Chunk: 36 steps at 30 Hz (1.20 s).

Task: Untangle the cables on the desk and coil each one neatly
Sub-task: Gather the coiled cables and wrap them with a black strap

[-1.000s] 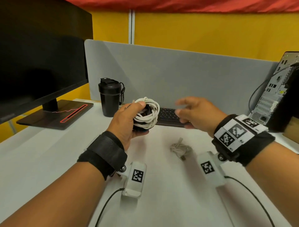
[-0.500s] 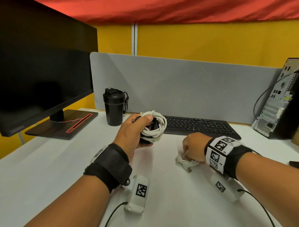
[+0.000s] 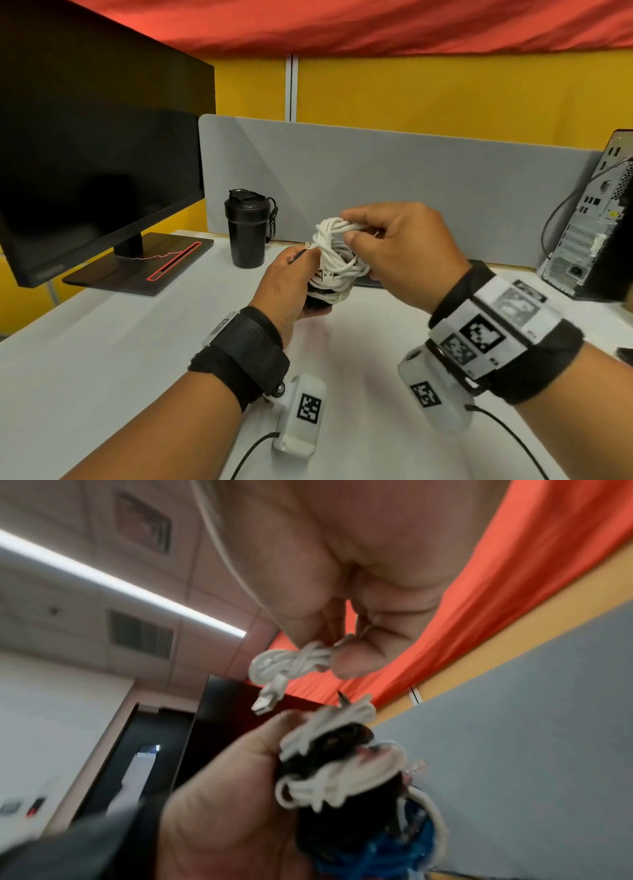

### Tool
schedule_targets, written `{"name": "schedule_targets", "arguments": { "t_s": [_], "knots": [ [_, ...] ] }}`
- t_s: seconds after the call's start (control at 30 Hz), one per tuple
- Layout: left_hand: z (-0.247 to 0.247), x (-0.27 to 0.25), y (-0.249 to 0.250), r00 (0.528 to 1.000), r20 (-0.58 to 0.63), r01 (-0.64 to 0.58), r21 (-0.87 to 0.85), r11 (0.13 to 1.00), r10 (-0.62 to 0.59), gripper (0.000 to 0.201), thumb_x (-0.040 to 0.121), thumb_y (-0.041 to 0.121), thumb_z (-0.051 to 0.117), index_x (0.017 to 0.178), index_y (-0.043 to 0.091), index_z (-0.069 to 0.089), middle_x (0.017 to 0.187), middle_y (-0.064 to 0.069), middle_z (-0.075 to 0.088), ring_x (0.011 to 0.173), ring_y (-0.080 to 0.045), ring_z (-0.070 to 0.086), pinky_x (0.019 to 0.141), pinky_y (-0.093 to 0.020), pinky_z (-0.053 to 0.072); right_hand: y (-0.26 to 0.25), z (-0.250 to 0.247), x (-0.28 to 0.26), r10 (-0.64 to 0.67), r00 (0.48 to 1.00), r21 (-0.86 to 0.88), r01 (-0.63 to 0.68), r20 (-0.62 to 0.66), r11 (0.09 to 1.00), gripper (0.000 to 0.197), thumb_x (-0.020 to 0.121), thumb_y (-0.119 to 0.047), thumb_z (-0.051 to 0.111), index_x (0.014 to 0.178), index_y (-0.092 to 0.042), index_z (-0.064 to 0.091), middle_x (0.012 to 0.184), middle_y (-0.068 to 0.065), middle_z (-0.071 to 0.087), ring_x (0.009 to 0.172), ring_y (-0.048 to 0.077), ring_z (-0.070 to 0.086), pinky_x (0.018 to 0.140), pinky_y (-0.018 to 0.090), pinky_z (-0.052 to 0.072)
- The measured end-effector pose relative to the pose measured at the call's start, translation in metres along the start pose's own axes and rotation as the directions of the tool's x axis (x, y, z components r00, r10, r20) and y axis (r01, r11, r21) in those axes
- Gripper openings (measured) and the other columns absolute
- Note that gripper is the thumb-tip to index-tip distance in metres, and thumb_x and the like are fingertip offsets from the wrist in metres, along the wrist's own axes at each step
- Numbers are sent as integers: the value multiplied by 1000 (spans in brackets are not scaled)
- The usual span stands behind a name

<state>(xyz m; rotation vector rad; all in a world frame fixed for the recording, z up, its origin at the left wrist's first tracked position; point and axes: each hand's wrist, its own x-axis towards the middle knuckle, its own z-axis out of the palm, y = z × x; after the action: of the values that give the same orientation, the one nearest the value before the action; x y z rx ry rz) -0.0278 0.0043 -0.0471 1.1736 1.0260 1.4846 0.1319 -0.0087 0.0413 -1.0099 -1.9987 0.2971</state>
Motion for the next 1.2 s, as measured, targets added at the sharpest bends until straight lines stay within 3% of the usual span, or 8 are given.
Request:
{"name": "schedule_targets", "arguments": {
  "t_s": [0.1,0.17,0.43,0.63,0.87,1.0,1.07,1.2],
  "knots": [
    [1,-1,0,1000,15,1,-8,1000,-1,37,85,52,57,109,26,67,101,-5,76,93,-24,75,70,-36,59,0,11,-2,-51,998,-230,43,-30,972,26,91,-19,60,113,-20,73,107,4,71,98,16,64,92,26,49],
    [4,-2,-1,1000,23,14,-11,1000,-14,35,90,46,52,112,24,66,101,-6,76,92,-23,75,75,-40,61,2,17,-3,-80,996,-309,63,-44,949,25,92,-18,55,108,-18,74,96,9,68,90,25,63,82,33,50],
    [16,-13,7,991,112,95,-148,984,-78,61,78,73,55,111,25,74,111,-12,74,100,-26,70,93,-53,54,8,26,-8,-97,988,-465,31,-119,885,28,94,-21,48,109,-15,71,90,9,58,78,32,61,65,29,42],
    [18,-14,5,994,99,42,-72,996,-35,62,72,55,73,119,16,62,106,-16,72,90,-25,70,93,-60,53,10,28,-16,-122,987,-466,60,-105,883,29,95,-25,48,108,-14,70,84,4,51,68,25,54,59,26,35],
    [19,-12,1,976,211,46,40,998,-53,45,72,49,66,111,26,65,103,-11,74,95,-31,72,80,-48,60,25,-4,-27,-92,996,-225,93,13,970,27,93,-29,55,81,-14,73,70,3,64,71,17,59,65,35,49],
    [23,-13,-3,965,253,63,50,997,-74,37,74,45,64,108,32,69,114,-17,70,110,-43,65,78,-47,58,47,-24,-28,203,976,358,-219,82,908,15,85,-34,69,74,-29,78,61,-3,70,52,12,64,48,28,53],
    [22,-11,-5,965,248,81,18,997,-83,39,72,45,66,109,33,70,116,-15,71,111,-44,65,78,-47,58,80,-39,-19,391,920,389,-363,7,847,16,86,-28,68,73,-25,76,62,-1,70,54,16,65,48,27,53],
    [23,-12,-6,953,297,56,3,998,-54,43,67,49,68,107,35,72,106,-6,75,101,-33,71,71,-41,59,169,-81,-9,620,784,-486,-559,-44,672,21,91,-19,55,100,-8,70,97,12,71,92,30,68,70,34,52]
  ]
}}
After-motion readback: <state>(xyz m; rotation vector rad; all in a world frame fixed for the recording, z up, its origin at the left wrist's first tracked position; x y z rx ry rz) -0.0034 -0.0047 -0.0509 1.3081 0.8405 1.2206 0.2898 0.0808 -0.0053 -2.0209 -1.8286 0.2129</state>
